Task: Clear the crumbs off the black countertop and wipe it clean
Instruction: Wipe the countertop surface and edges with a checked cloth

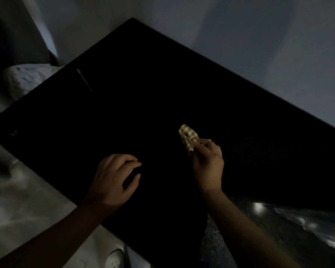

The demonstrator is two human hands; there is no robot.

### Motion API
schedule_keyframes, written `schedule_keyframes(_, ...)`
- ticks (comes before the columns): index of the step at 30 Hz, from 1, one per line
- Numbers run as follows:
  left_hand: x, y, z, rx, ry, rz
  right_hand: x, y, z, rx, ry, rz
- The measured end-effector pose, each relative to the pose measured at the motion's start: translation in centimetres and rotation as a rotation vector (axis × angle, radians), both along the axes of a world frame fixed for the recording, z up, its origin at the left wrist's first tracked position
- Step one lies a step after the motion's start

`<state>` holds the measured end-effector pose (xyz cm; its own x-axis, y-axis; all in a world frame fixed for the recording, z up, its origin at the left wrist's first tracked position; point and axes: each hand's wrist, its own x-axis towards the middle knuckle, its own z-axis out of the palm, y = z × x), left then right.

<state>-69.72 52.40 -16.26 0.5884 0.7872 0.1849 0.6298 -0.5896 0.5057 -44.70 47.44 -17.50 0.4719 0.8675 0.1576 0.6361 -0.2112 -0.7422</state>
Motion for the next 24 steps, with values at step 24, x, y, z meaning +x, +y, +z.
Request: schedule_keyframes(24,-6.0,-5.4,2.9,-0.095,0.141,0.033,-11.2,-11.6,1.3,-0.078,0.017,0.095)
